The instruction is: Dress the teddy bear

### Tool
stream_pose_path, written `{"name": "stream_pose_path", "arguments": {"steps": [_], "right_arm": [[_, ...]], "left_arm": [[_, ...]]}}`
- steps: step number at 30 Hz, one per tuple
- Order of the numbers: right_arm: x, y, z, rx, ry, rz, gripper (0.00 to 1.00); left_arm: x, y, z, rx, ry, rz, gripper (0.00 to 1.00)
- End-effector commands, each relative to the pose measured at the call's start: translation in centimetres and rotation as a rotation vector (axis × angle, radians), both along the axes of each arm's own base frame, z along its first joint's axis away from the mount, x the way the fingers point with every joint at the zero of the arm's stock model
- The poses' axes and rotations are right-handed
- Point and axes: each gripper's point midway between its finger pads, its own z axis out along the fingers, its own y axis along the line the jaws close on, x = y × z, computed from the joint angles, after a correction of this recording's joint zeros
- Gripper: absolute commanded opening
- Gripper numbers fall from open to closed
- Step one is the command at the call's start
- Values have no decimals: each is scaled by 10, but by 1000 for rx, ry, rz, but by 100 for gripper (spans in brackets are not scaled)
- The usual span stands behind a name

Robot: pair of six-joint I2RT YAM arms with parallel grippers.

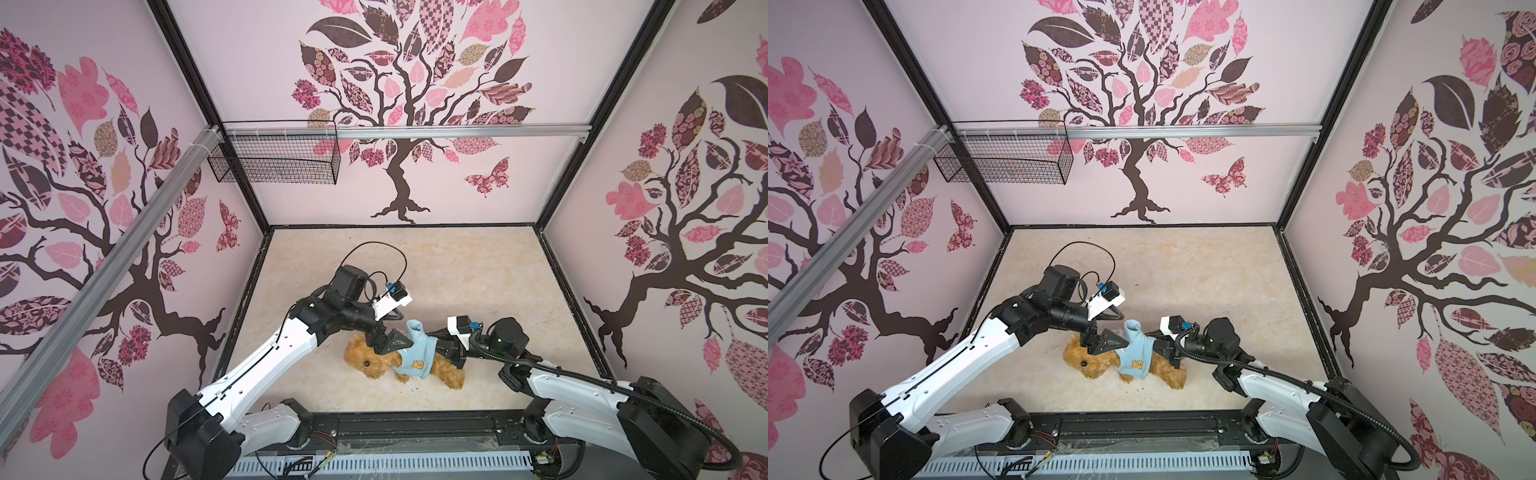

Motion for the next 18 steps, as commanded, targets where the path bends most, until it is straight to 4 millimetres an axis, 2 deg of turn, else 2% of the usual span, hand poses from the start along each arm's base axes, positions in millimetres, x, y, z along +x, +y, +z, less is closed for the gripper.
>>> {"name": "stream_pose_path", "arguments": {"steps": [1, 11, 15, 17, 18], "right_arm": [[-6, 2, 32, 61, -79, 37, 18], [-4, 2, 52, 107, -81, 21, 18], [1, 0, 53, 111, -68, -12, 19], [6, -2, 49, 95, -50, -46, 20], [9, -2, 46, 82, -36, -62, 23]], "left_arm": [[-9, -9, -1, -62, -9, -80, 86], [-8, -15, -24, -28, 36, -96, 51], [-7, -15, -22, -35, 11, -98, 34], [-5, -15, -19, -48, -14, -87, 22], [-4, -14, -17, -55, -33, -81, 20]]}}
